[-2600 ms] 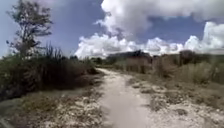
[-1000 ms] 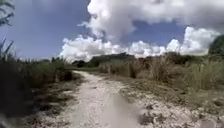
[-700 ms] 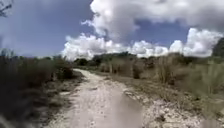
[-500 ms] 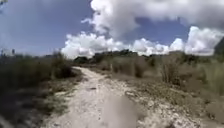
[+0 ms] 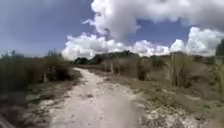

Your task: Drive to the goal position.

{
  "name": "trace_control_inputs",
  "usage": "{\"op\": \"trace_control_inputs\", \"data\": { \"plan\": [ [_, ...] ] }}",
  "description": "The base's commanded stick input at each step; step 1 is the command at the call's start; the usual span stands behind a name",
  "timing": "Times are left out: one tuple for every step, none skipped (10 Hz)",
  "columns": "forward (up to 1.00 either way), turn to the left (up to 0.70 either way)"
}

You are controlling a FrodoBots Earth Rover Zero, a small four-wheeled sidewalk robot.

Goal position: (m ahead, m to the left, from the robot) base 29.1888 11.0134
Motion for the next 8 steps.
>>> {"op": "trace_control_inputs", "data": {
  "plan": [
    [0.85,0.34],
    [0.85,0.34],
    [0.85,0.34],
    [0.85,0.0],
    [0.85,0.0],
    [0.85,0.0],
    [0.85,0.0],
    [0.85,0.0]
  ]
}}
